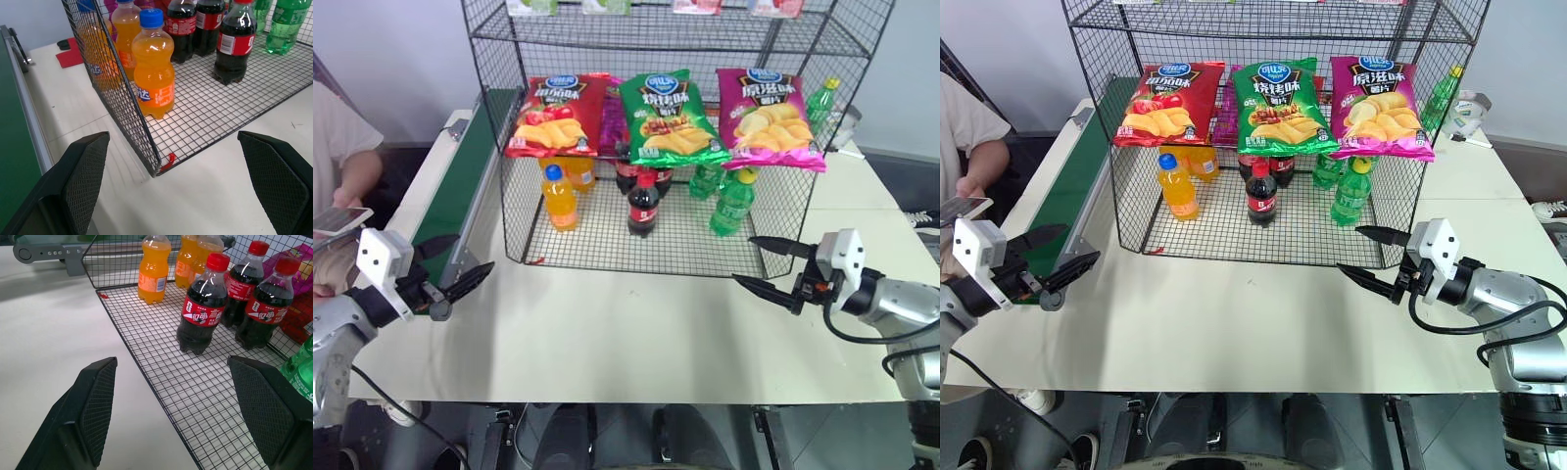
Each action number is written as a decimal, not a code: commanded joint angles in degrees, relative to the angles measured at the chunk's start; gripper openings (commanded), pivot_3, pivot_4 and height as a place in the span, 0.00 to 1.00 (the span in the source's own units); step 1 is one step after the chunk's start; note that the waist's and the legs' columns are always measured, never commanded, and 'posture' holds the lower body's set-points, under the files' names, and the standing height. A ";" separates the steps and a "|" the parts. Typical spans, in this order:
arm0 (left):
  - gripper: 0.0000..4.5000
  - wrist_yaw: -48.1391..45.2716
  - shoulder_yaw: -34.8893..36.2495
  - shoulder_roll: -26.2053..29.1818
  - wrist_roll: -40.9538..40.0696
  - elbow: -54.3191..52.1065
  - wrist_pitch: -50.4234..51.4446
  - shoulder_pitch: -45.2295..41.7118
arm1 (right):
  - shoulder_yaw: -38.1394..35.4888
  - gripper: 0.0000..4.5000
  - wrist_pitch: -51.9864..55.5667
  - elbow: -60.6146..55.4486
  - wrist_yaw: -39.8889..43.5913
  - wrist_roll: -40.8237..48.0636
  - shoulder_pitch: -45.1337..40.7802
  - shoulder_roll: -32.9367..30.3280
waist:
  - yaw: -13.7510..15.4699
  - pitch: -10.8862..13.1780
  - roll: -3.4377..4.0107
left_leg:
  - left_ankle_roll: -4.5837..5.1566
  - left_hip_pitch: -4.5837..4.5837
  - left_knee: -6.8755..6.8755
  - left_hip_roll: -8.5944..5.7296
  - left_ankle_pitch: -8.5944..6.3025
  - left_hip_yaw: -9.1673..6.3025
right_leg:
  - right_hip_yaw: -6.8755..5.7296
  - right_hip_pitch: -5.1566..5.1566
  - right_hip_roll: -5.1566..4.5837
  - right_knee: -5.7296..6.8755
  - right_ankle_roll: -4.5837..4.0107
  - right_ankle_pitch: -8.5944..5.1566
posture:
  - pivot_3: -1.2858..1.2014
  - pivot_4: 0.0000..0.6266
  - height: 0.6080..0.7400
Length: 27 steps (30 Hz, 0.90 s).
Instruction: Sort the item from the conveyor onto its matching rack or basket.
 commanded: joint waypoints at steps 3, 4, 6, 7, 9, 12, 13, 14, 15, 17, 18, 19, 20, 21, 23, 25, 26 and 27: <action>1.00 -0.51 1.29 0.48 0.85 0.42 -2.29 -0.23 | -1.12 0.83 -0.86 -0.61 -0.28 -0.09 0.34 -0.90 | -0.01 0.00 0.00 | 0.00 0.00 0.01 0.00 0.00 0.00 | 0.00 0.00 0.00 0.01 0.00 0.00 | 0.52 0.24 0.99; 1.00 -0.54 1.17 0.47 1.05 0.47 -2.53 -0.14 | -1.18 0.83 -0.76 -0.65 -0.35 -0.02 0.36 -0.94 | -0.02 0.00 0.00 | 0.00 0.00 0.01 0.00 0.00 0.00 | 0.00 0.00 0.00 0.01 0.00 0.00 | 0.52 0.24 0.99; 1.00 -0.65 0.93 0.46 1.25 0.68 -2.50 -0.13 | -1.20 0.83 -0.84 -0.68 -0.46 -0.12 0.35 -1.06 | -0.01 0.00 0.00 | 0.00 0.00 0.02 0.00 0.00 0.00 | 0.00 0.00 0.01 0.01 0.00 0.00 | 0.52 0.24 0.99; 1.00 -0.79 0.89 0.33 1.18 0.83 -2.51 -0.26 | -1.16 0.83 -0.81 -0.68 -0.53 -0.12 0.31 -1.11 | -0.01 0.00 0.00 | 0.00 0.00 0.03 0.00 0.00 0.00 | 0.00 0.00 0.00 0.02 0.00 0.00 | 0.52 0.24 0.99; 1.00 -1.51 0.49 0.23 1.28 1.16 -2.87 -0.40 | -1.01 0.83 -0.85 -0.55 -0.57 -0.14 0.20 -1.17 | 0.00 0.00 -0.01 | 0.00 0.00 0.04 0.00 0.00 0.00 | 0.00 0.00 0.01 0.03 0.00 0.00 | 0.52 0.24 0.99; 1.00 -3.00 0.30 -0.12 0.56 1.78 -3.84 -0.95 | -0.81 0.83 -1.14 -0.22 -0.57 -0.38 0.02 -1.11 | 0.00 0.00 -0.01 | 0.00 0.00 0.04 0.00 0.00 0.00 | 0.00 0.01 0.01 0.03 0.00 0.00 | 0.52 0.24 0.99; 1.00 -3.01 0.27 -0.15 0.65 1.95 -3.90 -1.16 | -0.73 0.83 -1.20 -0.06 -0.57 -0.49 -0.11 -1.07 | 0.00 0.00 -0.01 | 0.00 0.00 0.05 0.00 0.00 0.00 | 0.00 0.01 0.01 0.03 0.00 0.00 | 0.52 0.24 0.99; 1.00 -2.93 0.29 -0.13 0.86 2.19 -4.00 -1.39 | -0.64 0.83 -1.20 -0.07 -0.58 -0.60 -0.15 -1.00 | 0.01 0.00 -0.01 | 0.00 0.00 0.05 0.00 0.00 0.00 | 0.00 0.01 0.01 0.04 0.00 0.00 | 0.52 0.24 0.99; 1.00 -2.95 0.27 -0.07 1.06 2.50 -4.11 -1.62 | -0.52 0.83 -1.26 -0.05 -0.56 -0.72 -0.18 -0.88 | 0.01 0.00 -0.01 | 0.00 0.00 0.06 0.00 0.00 0.00 | 0.00 0.01 0.01 0.06 0.00 0.00 | 0.52 0.24 0.99; 1.00 -3.02 0.24 -0.11 1.07 3.05 -4.23 -2.01 | -0.20 0.83 -1.87 0.34 -0.36 -1.43 -0.30 -0.87 | 0.00 0.00 0.00 | 0.00 0.00 0.08 0.00 0.00 0.00 | -0.01 0.01 0.02 0.08 0.00 0.00 | 0.52 0.24 0.99; 1.00 -3.13 0.27 -0.16 0.88 3.23 -4.22 -2.09 | -0.17 0.83 -1.86 0.44 -0.46 -1.45 -0.46 -0.77 | -0.02 0.00 -0.01 | 0.00 0.00 0.10 0.00 0.00 0.00 | 0.00 0.01 0.02 0.09 0.00 0.00 | 0.52 0.24 0.99; 1.00 -3.18 0.25 -0.23 0.78 3.34 -4.23 -2.15 | -0.15 0.83 -1.80 0.55 -0.53 -1.42 -0.63 -0.73 | -0.04 0.00 0.00 | 0.00 0.00 0.10 0.00 0.00 0.00 | 0.00 0.01 0.02 0.09 0.00 0.00 | 0.52 0.24 0.99; 1.00 -3.28 0.18 -0.26 0.80 3.45 -4.32 -2.16 | -0.10 0.83 -2.01 0.68 -0.48 -1.55 -0.78 -0.76 | -0.06 0.00 -0.01 | 0.00 0.00 0.11 0.00 0.00 0.00 | 0.00 0.01 0.02 0.10 0.01 0.00 | 0.52 0.24 0.99; 1.00 -3.35 0.10 -0.34 0.76 3.57 -4.35 -2.26 | -0.12 0.83 -1.97 0.72 -0.59 -1.51 -0.96 -0.71 | -0.06 0.00 0.00 | 0.00 0.00 0.11 0.00 0.00 0.00 | 0.00 0.00 0.02 0.11 0.00 0.00 | 0.52 0.24 0.99; 1.00 -3.57 -0.11 -0.39 0.76 3.77 -4.28 -2.43 | -0.13 0.83 -1.86 0.59 -0.73 -1.43 -1.18 -0.70 | -0.05 0.00 0.00 | 0.00 0.00 0.13 0.01 0.00 0.00 | 0.00 0.00 0.03 0.14 0.00 0.00 | 0.52 0.24 0.99; 1.00 -3.97 -0.26 -0.40 0.55 4.36 -4.17 -3.03 | -0.05 0.83 -1.75 0.49 -0.92 -1.41 -1.40 -0.59 | -0.02 0.00 0.00 | 0.00 0.00 0.15 0.01 0.00 0.00 | 0.00 0.00 0.03 0.15 0.01 0.00 | 0.52 0.24 0.99; 1.00 -4.23 -0.42 -0.21 0.76 4.84 -4.39 -3.47 | -0.01 0.83 -1.92 0.57 -0.97 -1.50 -1.40 -0.49 | -0.01 0.00 -0.01 | 0.00 0.00 0.17 0.01 0.00 0.00 | 0.00 0.00 0.03 0.16 0.01 0.00 | 0.52 0.24 0.99; 1.00 -4.43 -0.54 -0.07 0.97 5.33 -4.60 -3.93 | 0.08 0.83 -2.10 0.72 -1.04 -1.63 -1.45 -0.37 | 0.00 0.00 -0.01 | 0.00 0.00 0.18 0.01 0.00 0.00 | 0.00 0.01 0.03 0.17 0.01 0.00 | 0.52 0.24 0.99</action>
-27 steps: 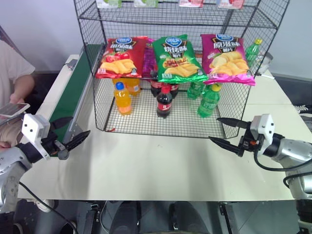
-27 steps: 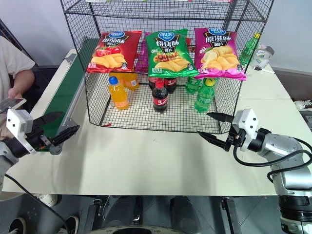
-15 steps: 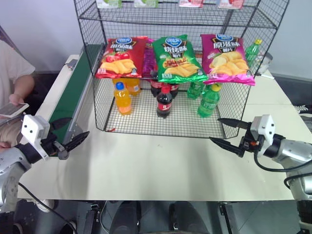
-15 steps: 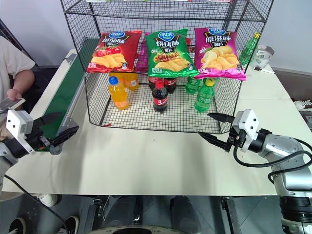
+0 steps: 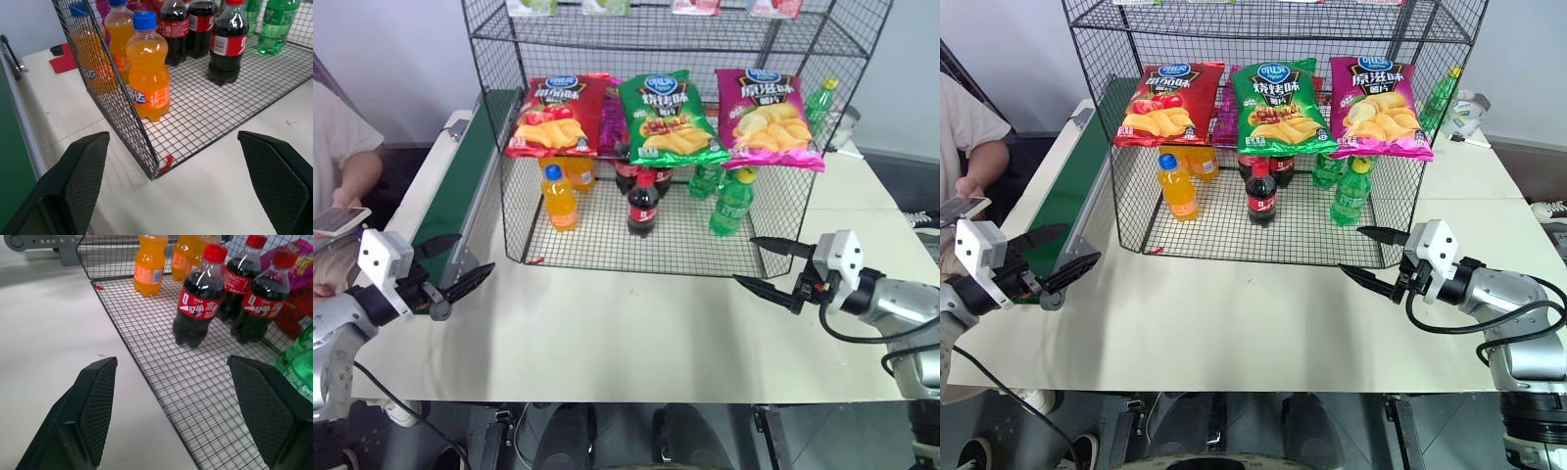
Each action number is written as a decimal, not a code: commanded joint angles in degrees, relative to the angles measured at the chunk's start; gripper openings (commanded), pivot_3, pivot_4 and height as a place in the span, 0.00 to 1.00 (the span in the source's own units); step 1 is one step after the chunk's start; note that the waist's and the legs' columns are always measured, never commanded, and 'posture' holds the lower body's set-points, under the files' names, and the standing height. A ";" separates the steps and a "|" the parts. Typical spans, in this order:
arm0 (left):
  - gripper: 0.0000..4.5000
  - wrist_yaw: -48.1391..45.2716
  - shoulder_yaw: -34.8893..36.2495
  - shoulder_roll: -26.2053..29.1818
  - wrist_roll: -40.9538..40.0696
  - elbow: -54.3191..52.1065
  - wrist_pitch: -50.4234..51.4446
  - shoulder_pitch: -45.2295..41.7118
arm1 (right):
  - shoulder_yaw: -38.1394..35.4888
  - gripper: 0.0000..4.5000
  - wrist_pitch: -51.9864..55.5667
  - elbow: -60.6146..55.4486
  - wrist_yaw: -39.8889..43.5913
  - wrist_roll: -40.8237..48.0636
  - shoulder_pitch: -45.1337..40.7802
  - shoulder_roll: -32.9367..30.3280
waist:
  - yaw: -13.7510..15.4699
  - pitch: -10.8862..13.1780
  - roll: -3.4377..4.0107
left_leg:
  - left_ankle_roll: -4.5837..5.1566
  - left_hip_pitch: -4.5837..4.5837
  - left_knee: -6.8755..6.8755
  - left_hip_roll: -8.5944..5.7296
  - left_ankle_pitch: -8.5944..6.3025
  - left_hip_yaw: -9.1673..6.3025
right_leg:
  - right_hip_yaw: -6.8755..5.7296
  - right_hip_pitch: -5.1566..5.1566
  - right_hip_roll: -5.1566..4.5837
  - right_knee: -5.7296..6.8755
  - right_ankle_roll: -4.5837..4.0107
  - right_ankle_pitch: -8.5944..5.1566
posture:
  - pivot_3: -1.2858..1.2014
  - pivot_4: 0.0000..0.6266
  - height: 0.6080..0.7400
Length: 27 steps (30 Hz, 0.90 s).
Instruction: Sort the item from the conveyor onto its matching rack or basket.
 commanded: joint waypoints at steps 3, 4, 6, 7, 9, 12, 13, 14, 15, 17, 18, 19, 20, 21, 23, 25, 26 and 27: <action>1.00 -1.10 0.09 0.91 0.20 2.13 -1.64 -3.28 | -0.17 0.83 -1.76 0.13 -0.60 -0.26 -0.75 0.28 | 0.05 0.00 0.00 | 0.00 0.00 0.03 0.00 0.00 0.00 | 0.00 0.00 0.01 0.03 0.00 0.00 | 0.52 0.24 0.99; 1.00 -1.18 0.08 0.95 0.33 2.43 -1.76 -3.66 | 0.02 0.83 -2.14 0.30 -0.60 -0.55 -0.88 0.30 | 0.04 0.00 0.00 | 0.00 -0.01 0.04 0.00 0.00 0.00 | 0.00 0.00 0.01 0.03 0.00 0.00 | 0.52 0.24 0.99; 1.00 -1.28 -0.09 0.84 0.50 2.67 -1.88 -4.03 | 0.45 0.83 -2.78 0.90 -0.52 -0.96 -1.35 0.30 | 0.03 0.00 0.00 | 0.01 -0.01 0.06 0.00 0.00 0.00 | 0.00 0.00 0.01 0.03 0.01 0.00 | 0.52 0.24 0.99; 1.00 -1.33 -0.26 0.77 0.66 2.65 -2.08 -4.01 | 0.65 0.83 -3.05 1.29 -0.50 -1.13 -1.69 0.27 | 0.03 0.00 0.00 | 0.01 -0.01 0.06 0.00 0.00 0.00 | 0.00 0.00 0.01 0.04 0.01 0.00 | 0.52 0.24 0.99; 1.00 -1.25 -0.47 0.51 0.82 2.32 -2.28 -3.81 | 0.92 0.83 -3.39 2.12 -0.38 -1.37 -2.38 0.21 | -0.09 0.00 0.00 | 0.01 -0.01 0.06 0.00 0.00 0.00 | 0.01 -0.01 0.02 0.05 0.01 0.00 | 0.52 0.24 0.99; 1.00 -0.95 -0.69 0.07 0.97 1.80 -2.49 -3.41 | 1.29 0.83 -4.04 3.33 -0.05 -1.63 -3.18 0.08 | -0.12 0.00 0.00 | 0.01 -0.01 0.06 0.01 0.00 0.00 | 0.01 -0.04 0.04 0.09 0.01 0.00 | 0.52 0.24 0.99; 1.00 -0.88 -0.72 -0.07 1.06 1.66 -2.60 -3.20 | 1.49 0.83 -4.47 3.73 0.08 -1.81 -3.44 0.04 | -0.12 0.00 0.00 | 0.00 -0.01 0.06 0.01 0.00 0.00 | 0.02 -0.05 0.04 0.10 0.01 0.00 | 0.52 0.24 0.99; 1.00 -0.90 -0.75 -0.16 1.23 1.53 -2.81 -2.93 | 1.65 0.83 -4.72 4.06 0.13 -1.89 -3.71 0.08 | -0.11 0.00 0.00 | 0.00 -0.01 0.07 0.01 0.00 0.00 | 0.02 -0.05 0.04 0.11 0.01 0.00 | 0.52 0.24 0.99; 1.00 -0.91 -0.76 -0.24 1.34 1.41 -2.96 -2.73 | 1.79 0.83 -4.79 4.36 0.10 -1.89 -4.03 0.17 | -0.08 0.00 0.00 | 0.01 -0.01 0.07 0.01 0.00 0.00 | 0.02 -0.04 0.04 0.11 0.01 0.00 | 0.52 0.24 0.99; 1.00 -0.78 -0.64 -0.35 1.36 1.21 -3.04 -2.51 | 2.18 0.83 -5.15 4.84 0.06 -2.11 -4.60 0.29 | -0.06 0.00 0.00 | 0.01 -0.01 0.08 0.01 0.00 0.00 | 0.02 -0.04 0.04 0.11 0.01 0.00 | 0.52 0.24 0.99; 1.00 -0.73 -0.56 -0.34 1.28 1.10 -3.04 -2.46 | 2.37 0.83 -5.47 5.12 0.09 -2.25 -4.79 0.33 | -0.06 0.00 0.00 | 0.00 -0.01 0.09 0.01 0.00 0.00 | 0.02 -0.04 0.03 0.11 0.01 0.00 | 0.52 0.24 0.99; 1.00 -0.70 -0.52 -0.32 1.22 1.04 -3.07 -2.42 | 2.50 0.83 -5.72 5.32 0.13 -2.35 -4.91 0.35 | -0.05 0.00 0.00 | 0.01 -0.01 0.09 0.01 0.00 0.00 | 0.02 -0.04 0.03 0.11 0.01 0.00 | 0.52 0.24 0.99; 1.00 -0.65 -0.55 -0.35 1.21 0.98 -3.19 -2.36 | 2.58 0.83 -5.93 5.62 0.15 -2.43 -5.02 0.43 | -0.05 0.00 0.00 | 0.01 -0.01 0.09 0.02 0.00 0.00 | 0.02 -0.04 0.03 0.12 0.01 0.00 | 0.52 0.24 0.99; 1.00 -0.55 -0.59 -0.40 1.19 0.82 -3.25 -2.26 | 2.57 0.83 -6.12 5.84 0.22 -2.45 -5.04 0.43 | -0.05 0.00 0.00 | 0.01 -0.01 0.09 0.02 0.00 0.00 | 0.02 -0.04 0.03 0.13 0.01 0.00 | 0.52 0.24 0.99; 1.00 -0.36 -0.65 -0.52 1.08 0.57 -3.32 -2.23 | 2.78 0.83 -6.49 6.46 0.04 -2.70 -5.53 0.46 | -0.05 0.00 0.00 | 0.01 -0.01 0.10 0.01 0.00 0.00 | 0.02 -0.04 0.03 0.13 0.01 0.00 | 0.52 0.24 0.99; 1.00 -0.24 -0.73 -0.61 1.01 0.27 -3.28 -2.13 | 2.91 0.83 -6.51 6.59 -0.01 -2.65 -5.75 0.35 | -0.05 0.00 0.00 | 0.01 -0.01 0.11 0.01 0.00 0.00 | 0.02 -0.04 0.03 0.14 0.01 0.00 | 0.52 0.24 0.99; 1.00 -0.28 -0.81 -0.66 1.05 0.28 -3.34 -2.03 | 3.03 0.83 -6.35 6.38 -0.05 -2.61 -5.73 0.30 | -0.05 0.00 0.00 | 0.01 -0.01 0.11 0.01 0.00 0.00 | 0.02 -0.05 0.03 0.15 0.01 0.00 | 0.52 0.24 0.99; 1.00 -0.29 -0.93 -0.68 1.10 0.23 -3.34 -1.94 | 3.10 0.83 -6.20 6.25 0.01 -2.56 -5.73 0.21 | -0.04 0.00 0.00 | 0.01 -0.01 0.11 0.01 0.00 0.00 | 0.02 -0.05 0.03 0.16 0.01 0.00 | 0.52 0.24 0.99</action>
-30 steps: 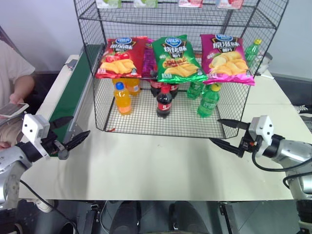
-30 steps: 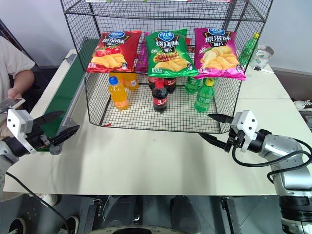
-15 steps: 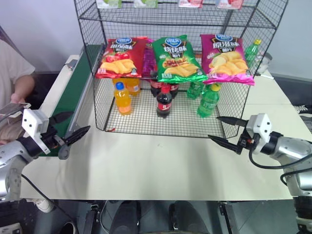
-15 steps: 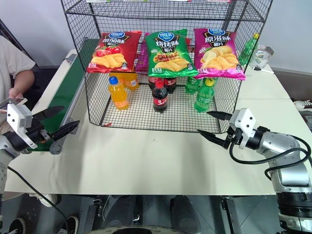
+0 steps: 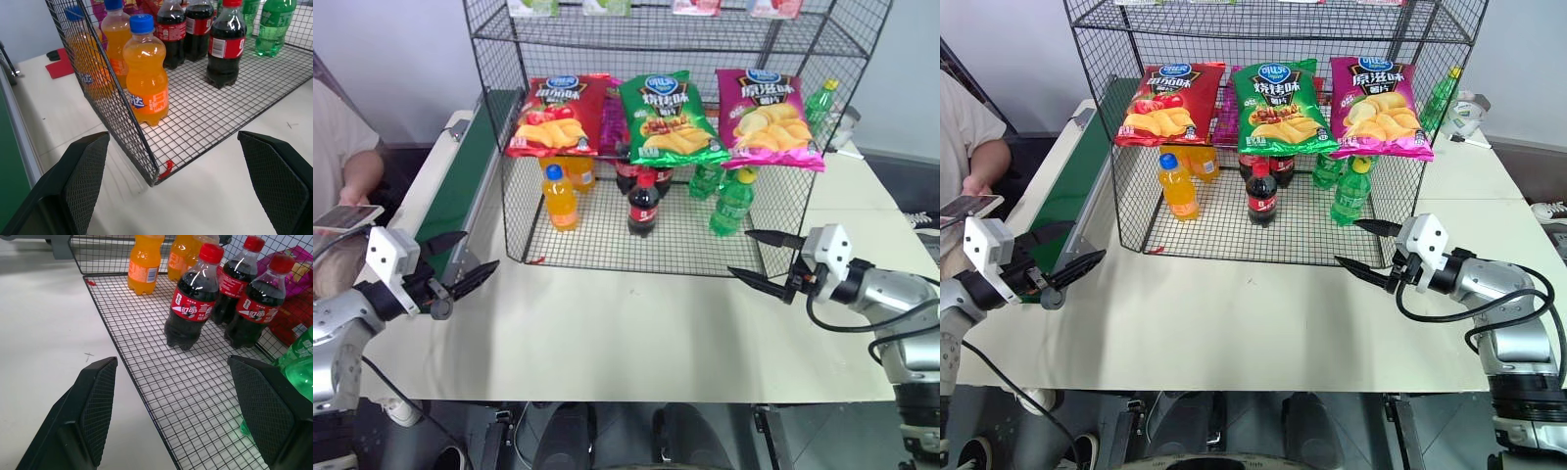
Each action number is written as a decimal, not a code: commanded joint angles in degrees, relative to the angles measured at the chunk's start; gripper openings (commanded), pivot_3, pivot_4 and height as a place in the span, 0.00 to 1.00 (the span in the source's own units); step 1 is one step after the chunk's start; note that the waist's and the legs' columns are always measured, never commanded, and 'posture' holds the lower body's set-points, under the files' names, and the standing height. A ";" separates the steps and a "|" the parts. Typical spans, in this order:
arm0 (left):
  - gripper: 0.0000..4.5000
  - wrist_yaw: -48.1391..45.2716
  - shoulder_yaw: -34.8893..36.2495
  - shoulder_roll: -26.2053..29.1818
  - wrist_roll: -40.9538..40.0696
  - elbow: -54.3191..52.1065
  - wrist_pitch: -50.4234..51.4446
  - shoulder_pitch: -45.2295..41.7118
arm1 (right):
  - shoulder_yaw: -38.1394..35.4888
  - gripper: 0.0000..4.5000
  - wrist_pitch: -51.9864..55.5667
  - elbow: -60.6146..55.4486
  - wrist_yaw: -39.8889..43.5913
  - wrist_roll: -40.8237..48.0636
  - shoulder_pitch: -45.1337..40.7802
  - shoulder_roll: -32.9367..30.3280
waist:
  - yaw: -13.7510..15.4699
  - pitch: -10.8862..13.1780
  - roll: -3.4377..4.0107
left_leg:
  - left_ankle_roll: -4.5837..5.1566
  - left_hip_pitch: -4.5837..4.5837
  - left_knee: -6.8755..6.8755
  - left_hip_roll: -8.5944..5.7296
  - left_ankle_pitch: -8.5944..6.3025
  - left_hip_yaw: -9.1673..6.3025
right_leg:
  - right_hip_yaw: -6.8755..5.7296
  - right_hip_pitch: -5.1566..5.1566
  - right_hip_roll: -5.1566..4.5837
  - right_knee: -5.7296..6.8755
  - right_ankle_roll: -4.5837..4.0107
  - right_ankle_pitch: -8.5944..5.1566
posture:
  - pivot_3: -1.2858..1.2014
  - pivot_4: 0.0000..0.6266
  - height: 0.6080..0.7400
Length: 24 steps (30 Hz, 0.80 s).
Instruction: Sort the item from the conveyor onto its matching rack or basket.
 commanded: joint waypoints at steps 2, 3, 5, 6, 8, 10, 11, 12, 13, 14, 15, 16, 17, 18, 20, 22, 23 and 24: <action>1.00 0.10 0.56 0.09 -0.22 -2.13 -0.86 0.37 | -0.60 0.83 -0.59 -1.02 0.00 0.33 -0.66 -0.35 | -0.01 0.00 0.00 | 0.00 0.00 0.00 0.00 0.00 0.00 | 0.00 0.00 0.00 0.00 0.00 0.00 | 0.52 0.24 0.99; 1.00 0.02 0.43 0.11 -0.20 -2.19 -0.81 0.49 | -0.60 0.83 -0.59 -1.03 0.04 0.31 -0.63 -0.40 | -0.04 0.00 0.00 | 0.00 0.00 0.00 0.00 0.00 0.00 | 0.00 0.00 0.00 0.01 0.00 0.00 | 0.52 0.24 0.99; 1.00 -0.11 0.26 0.09 -0.24 -2.05 -0.76 0.54 | -0.57 0.83 -0.84 -1.15 -0.04 0.09 -0.47 -0.46 | -0.05 0.00 0.00 | 0.00 0.00 0.00 0.00 0.00 0.00 | 0.00 0.00 0.00 0.01 0.00 0.00 | 0.52 0.24 0.99; 1.00 -0.14 0.20 0.12 -0.23 -1.96 -0.78 0.51 | -0.56 0.83 -0.90 -1.20 -0.08 0.03 -0.43 -0.46 | -0.03 0.00 0.00 | 0.00 0.00 0.00 0.00 0.00 0.00 | 0.00 0.00 0.00 0.01 0.00 0.00 | 0.52 0.24 0.99; 1.00 -0.35 -0.18 0.35 0.06 -1.18 -1.03 -0.12 | -0.67 0.83 -0.99 -1.33 -0.29 -0.03 -0.27 -0.38 | -0.01 0.00 0.00 | 0.00 0.00 0.00 0.00 0.00 0.00 | 0.00 0.00 0.00 0.01 0.00 0.00 | 0.52 0.24 0.99; 1.00 -0.56 -0.46 0.67 0.22 -0.56 -1.06 -1.03 | -0.68 0.83 -1.00 -1.54 -0.51 -0.11 -0.08 -0.28 | 0.01 0.00 0.00 | 0.00 0.00 0.01 0.00 0.00 0.00 | 0.00 0.00 0.00 0.01 0.00 0.00 | 0.52 0.24 0.99; 1.00 -0.58 -0.55 0.74 0.20 -0.45 -0.94 -1.46 | -0.67 0.83 -1.02 -1.57 -0.56 -0.15 -0.02 -0.27 | 0.01 0.00 0.00 | 0.00 0.00 0.02 0.00 0.00 0.00 | 0.00 0.00 0.00 0.02 0.00 0.00 | 0.52 0.24 0.99; 1.00 -0.63 -0.62 0.77 0.22 -0.40 -0.88 -1.73 | -0.68 0.83 -1.08 -1.53 -0.57 -0.18 0.05 -0.28 | 0.02 0.00 0.00 | 0.00 0.00 0.02 0.00 0.00 0.00 | 0.00 0.00 0.00 0.02 0.00 0.00 | 0.52 0.24 0.99; 1.00 -0.69 -0.69 0.74 0.30 -0.34 -0.93 -1.88 | -0.70 0.83 -1.12 -1.52 -0.58 -0.19 0.14 -0.31 | 0.04 0.00 0.00 | 0.00 0.00 0.02 0.00 0.00 0.00 | 0.00 0.00 0.00 0.02 0.00 0.00 | 0.52 0.24 0.99; 1.00 -0.74 -0.72 0.67 0.37 -0.30 -1.00 -1.90 | -0.72 0.83 -1.10 -1.59 -0.58 -0.19 0.24 -0.35 | 0.05 0.00 0.00 | 0.00 0.00 0.02 0.00 0.00 0.00 | 0.00 0.00 0.00 0.02 0.00 0.00 | 0.52 0.24 0.99; 1.00 -0.79 -0.79 0.55 0.48 -0.26 -1.12 -1.87 | -0.72 0.83 -1.12 -1.62 -0.60 -0.25 0.28 -0.37 | 0.05 0.00 0.00 | 0.00 0.00 0.02 -0.01 0.00 0.00 | 0.00 0.00 0.00 0.02 0.00 0.00 | 0.52 0.24 0.99; 1.00 -0.83 -0.81 0.46 0.56 -0.26 -1.19 -1.82 | -0.74 0.83 -1.11 -1.68 -0.61 -0.30 0.32 -0.38 | 0.04 0.00 0.00 | 0.00 0.00 0.02 -0.01 0.00 0.01 | 0.01 0.00 0.00 0.02 0.00 0.00 | 0.52 0.24 0.99; 1.00 -0.84 -0.82 0.30 0.67 -0.33 -1.31 -1.61 | -0.78 0.83 -1.01 -1.79 -0.60 -0.29 0.38 -0.39 | 0.01 0.00 0.00 | 0.00 0.00 0.02 -0.01 0.00 0.00 | 0.00 0.00 0.00 0.02 0.00 0.00 | 0.52 0.24 0.99; 1.00 -0.84 -0.83 0.17 0.80 -0.40 -1.43 -1.40 | -0.80 0.83 -1.06 -1.74 -0.58 -0.34 0.42 -0.39 | -0.04 0.00 0.00 | 0.00 0.00 0.02 0.00 0.00 0.00 | 0.00 -0.01 0.00 0.03 0.00 0.00 | 0.52 0.24 0.99; 1.00 -0.83 -0.75 0.09 0.87 -0.55 -1.52 -1.08 | -0.79 0.83 -1.14 -1.60 -0.61 -0.45 0.45 -0.39 | -0.09 0.00 0.00 | 0.00 0.00 0.02 0.01 0.00 0.00 | 0.01 -0.01 0.01 0.04 0.00 0.00 | 0.52 0.24 0.99; 1.00 -0.81 -0.64 0.10 0.83 -0.61 -1.51 -0.96 | -0.73 0.83 -1.25 -1.52 -0.62 -0.56 0.42 -0.39 | -0.06 0.00 0.00 | 0.00 0.00 0.02 0.01 0.00 0.00 | 0.01 -0.01 0.01 0.05 0.00 0.00 | 0.52 0.24 0.99; 1.00 -0.82 -0.60 0.09 0.89 -0.59 -1.57 -0.90 | -0.70 0.83 -1.28 -1.43 -0.65 -0.60 0.35 -0.37 | -0.03 0.00 0.00 | 0.00 0.00 0.02 0.00 0.00 0.00 | 0.01 -0.01 0.01 0.05 0.00 0.00 | 0.52 0.24 0.99; 1.00 -0.85 -0.57 0.08 0.95 -0.57 -1.63 -0.85 | -0.68 0.83 -1.33 -1.36 -0.65 -0.63 0.32 -0.36 | -0.02 0.00 0.00 | 0.00 0.01 0.02 0.00 0.00 0.00 | 0.01 -0.01 0.01 0.05 0.00 0.00 | 0.52 0.24 0.99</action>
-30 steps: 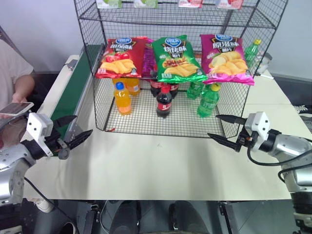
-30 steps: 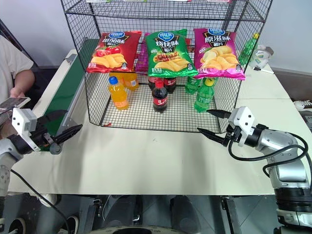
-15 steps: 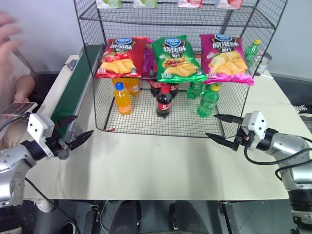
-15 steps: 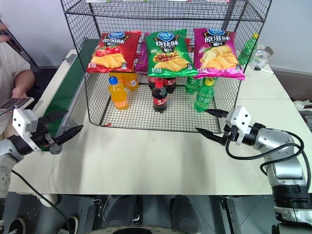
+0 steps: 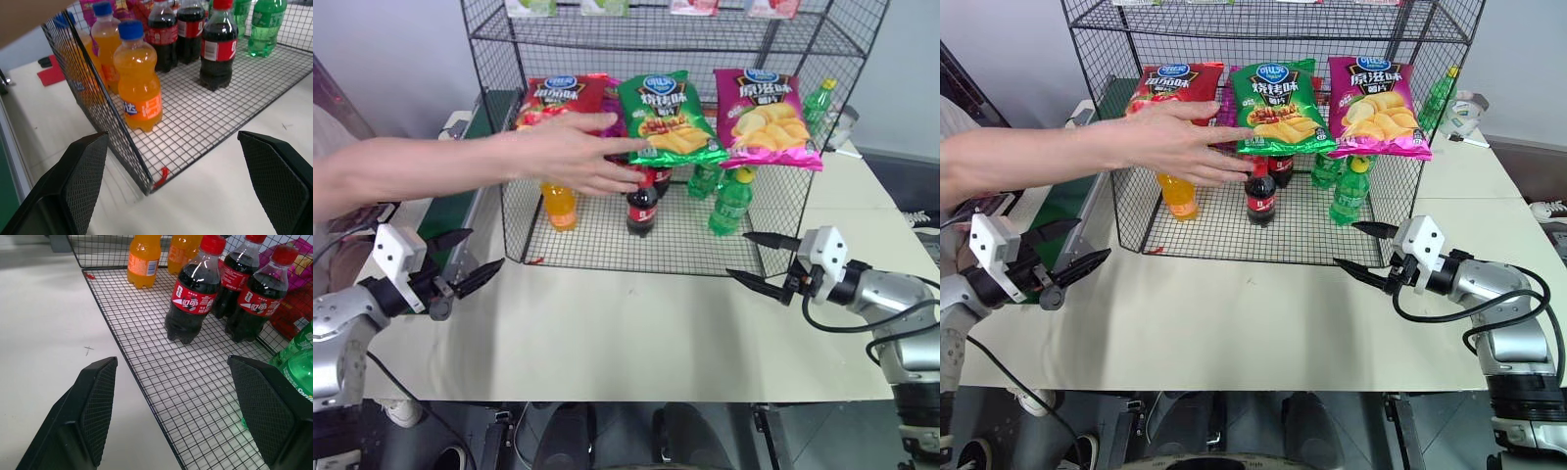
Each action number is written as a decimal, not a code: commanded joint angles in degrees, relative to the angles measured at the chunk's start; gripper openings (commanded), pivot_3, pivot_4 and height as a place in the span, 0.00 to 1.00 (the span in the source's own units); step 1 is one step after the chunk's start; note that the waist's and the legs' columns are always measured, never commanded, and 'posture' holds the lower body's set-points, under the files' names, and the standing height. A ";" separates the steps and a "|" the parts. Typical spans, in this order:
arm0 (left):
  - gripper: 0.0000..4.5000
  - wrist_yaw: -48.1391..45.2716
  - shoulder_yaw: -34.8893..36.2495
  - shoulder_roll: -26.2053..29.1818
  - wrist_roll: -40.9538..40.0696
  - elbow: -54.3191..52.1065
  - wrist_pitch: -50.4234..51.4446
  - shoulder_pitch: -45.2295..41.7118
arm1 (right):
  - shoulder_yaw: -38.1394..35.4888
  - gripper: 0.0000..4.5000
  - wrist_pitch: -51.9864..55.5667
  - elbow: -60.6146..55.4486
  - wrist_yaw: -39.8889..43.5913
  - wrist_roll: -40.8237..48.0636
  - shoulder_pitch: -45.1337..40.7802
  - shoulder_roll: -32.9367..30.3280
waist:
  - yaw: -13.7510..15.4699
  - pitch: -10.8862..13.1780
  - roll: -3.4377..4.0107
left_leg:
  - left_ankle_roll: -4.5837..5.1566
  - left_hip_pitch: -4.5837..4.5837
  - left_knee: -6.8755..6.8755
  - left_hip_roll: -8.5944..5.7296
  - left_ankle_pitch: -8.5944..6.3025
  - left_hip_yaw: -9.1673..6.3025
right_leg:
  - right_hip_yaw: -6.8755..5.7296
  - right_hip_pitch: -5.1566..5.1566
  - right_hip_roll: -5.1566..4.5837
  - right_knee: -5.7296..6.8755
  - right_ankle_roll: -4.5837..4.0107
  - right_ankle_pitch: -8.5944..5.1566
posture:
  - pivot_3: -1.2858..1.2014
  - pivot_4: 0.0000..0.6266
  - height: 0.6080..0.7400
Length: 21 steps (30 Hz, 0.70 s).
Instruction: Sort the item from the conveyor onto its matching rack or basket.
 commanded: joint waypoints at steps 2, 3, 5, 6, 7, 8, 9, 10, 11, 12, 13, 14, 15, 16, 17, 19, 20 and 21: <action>1.00 -0.12 0.51 0.16 0.07 -0.33 -1.35 0.08 | -1.04 0.83 -1.28 -1.23 -0.24 0.27 -0.38 -0.38 | 0.04 0.00 0.00 | 0.00 0.00 0.00 0.00 0.00 0.00 | 0.00 0.00 0.00 0.00 0.00 0.00 | 0.52 0.24 0.99; 1.00 -0.12 0.48 0.14 0.10 -0.24 -1.38 -0.03 | -1.03 0.83 -1.26 -1.21 -0.27 0.26 -0.43 -0.39 | 0.04 0.00 0.00 | 0.00 0.00 0.00 0.00 0.00 0.00 | 0.00 0.00 0.00 0.00 0.00 0.00 | 0.52 0.24 0.99; 1.00 0.00 0.31 -0.01 0.20 -0.18 -1.49 -0.15 | -1.00 0.83 -1.31 -1.13 -0.28 0.23 -0.40 -0.38 | 0.05 0.00 0.00 | 0.00 0.00 0.00 0.00 0.00 0.00 | 0.00 0.00 0.00 0.00 0.00 0.00 | 0.52 0.24 0.99; 1.00 0.05 0.19 -0.09 0.25 -0.20 -1.56 -0.17 | -1.00 0.83 -1.31 -1.14 -0.29 0.25 -0.38 -0.37 | 0.05 0.00 0.00 | 0.00 0.00 0.00 0.00 0.00 0.00 | 0.00 0.00 0.00 0.00 0.00 0.00 | 0.52 0.24 0.99; 1.00 0.07 0.11 -0.13 0.28 -0.21 -1.62 -0.18 | -1.00 0.83 -1.31 -1.15 -0.28 0.26 -0.36 -0.36 | 0.06 0.00 0.00 | 0.00 0.00 0.00 0.00 0.00 0.00 | 0.00 0.00 0.00 0.00 0.00 0.00 | 0.52 0.24 0.99; 1.00 0.09 0.06 -0.16 0.31 -0.20 -1.65 -0.18 | -0.98 0.83 -1.29 -1.17 -0.33 0.23 -0.36 -0.33 | 0.05 0.00 0.00 | 0.00 0.00 0.00 0.00 0.00 0.00 | 0.00 0.00 0.00 0.00 0.00 0.00 | 0.52 0.24 0.99; 1.00 0.08 0.01 -0.19 0.33 -0.21 -1.65 -0.17 | -0.95 0.83 -1.36 -1.14 -0.35 0.16 -0.33 -0.32 | 0.05 0.00 0.00 | 0.00 0.00 0.00 0.00 0.00 0.00 | 0.00 0.00 -0.01 0.00 0.00 0.00 | 0.52 0.24 0.99; 1.00 0.08 -0.04 -0.21 0.33 -0.20 -1.66 -0.17 | -0.93 0.83 -1.40 -1.07 -0.36 0.13 -0.33 -0.29 | 0.04 0.00 0.00 | 0.00 0.00 0.00 0.00 0.00 0.00 | 0.00 0.00 0.00 0.00 0.00 0.00 | 0.52 0.24 0.99; 1.00 0.10 -0.11 -0.20 0.34 -0.17 -1.69 -0.18 | -0.93 0.83 -1.41 -1.01 -0.38 0.13 -0.34 -0.27 | 0.01 0.00 0.00 | 0.00 0.00 0.00 0.00 0.00 0.00 | 0.00 0.00 0.00 0.00 0.00 0.00 | 0.52 0.24 0.99; 1.00 0.14 -0.19 -0.25 0.35 -0.12 -1.76 -0.21 | -0.91 0.83 -1.53 -0.88 -0.37 0.09 -0.35 -0.24 | 0.01 0.00 0.00 | 0.00 0.00 0.00 0.00 0.00 0.00 | 0.00 0.00 0.00 0.00 0.00 0.00 | 0.52 0.24 0.99; 1.00 0.21 -0.26 -0.30 0.34 -0.05 -1.78 -0.27 | -0.89 0.83 -1.66 -0.73 -0.36 0.01 -0.39 -0.23 | 0.01 0.00 0.00 | 0.00 0.00 0.00 0.00 0.00 0.00 | 0.00 0.00 0.00 0.00 0.00 0.00 | 0.52 0.24 0.99; 1.00 0.28 -0.32 -0.34 0.36 0.01 -1.81 -0.30 | -0.88 0.83 -1.75 -0.61 -0.36 -0.04 -0.43 -0.24 | 0.03 0.00 0.00 | 0.00 0.00 0.00 0.00 0.00 0.00 | 0.00 0.00 0.00 0.00 0.00 0.00 | 0.52 0.24 0.99; 1.00 0.33 -0.46 -0.40 0.39 0.08 -1.90 -0.39 | -0.90 0.83 -1.83 -0.40 -0.29 -0.06 -0.55 -0.28 | 0.03 0.00 0.00 | 0.00 0.00 0.00 0.00 0.00 0.00 | 0.00 0.00 0.00 0.01 0.00 0.00 | 0.52 0.24 0.99; 1.00 0.42 -0.62 -0.44 0.42 0.14 -1.94 -0.48 | -0.90 0.83 -1.90 -0.22 -0.26 -0.11 -0.66 -0.31 | 0.03 0.00 0.00 | 0.00 0.00 0.00 0.00 0.00 0.00 | 0.00 0.00 0.00 0.01 0.00 0.00 | 0.52 0.24 0.99; 1.00 0.43 -0.78 -0.46 0.48 0.17 -2.03 -0.55 | -0.91 0.83 -1.98 -0.12 -0.19 -0.14 -0.72 -0.35 | 0.04 0.00 0.00 | 0.00 0.00 0.01 0.00 0.00 0.00 | 0.00 0.00 0.00 0.01 0.00 0.00 | 0.52 0.24 0.99; 1.00 0.47 -0.95 -0.52 0.51 0.31 -2.06 -0.77 | -0.79 0.83 -2.17 0.11 -0.14 -0.27 -0.87 -0.34 | 0.06 0.00 0.00 | 0.00 0.00 0.01 0.00 0.00 0.00 | 0.00 0.00 0.00 0.01 0.00 0.00 | 0.52 0.24 0.99; 1.00 0.48 -1.04 -0.52 0.56 0.36 -2.09 -0.86 | -0.74 0.83 -2.22 0.20 -0.11 -0.28 -0.94 -0.34 | 0.06 0.00 0.00 | 0.00 0.00 0.01 0.00 0.00 0.00 | 0.00 0.00 0.00 0.01 0.00 0.00 | 0.52 0.24 0.99; 1.00 0.46 -1.10 -0.51 0.62 0.41 -2.16 -0.97 | -0.68 0.83 -2.26 0.26 -0.06 -0.29 -1.00 -0.36 | 0.05 0.00 0.00 | 0.00 0.00 0.01 0.00 0.00 0.00 | 0.00 0.00 0.00 0.01 0.00 0.00 | 0.52 0.24 0.99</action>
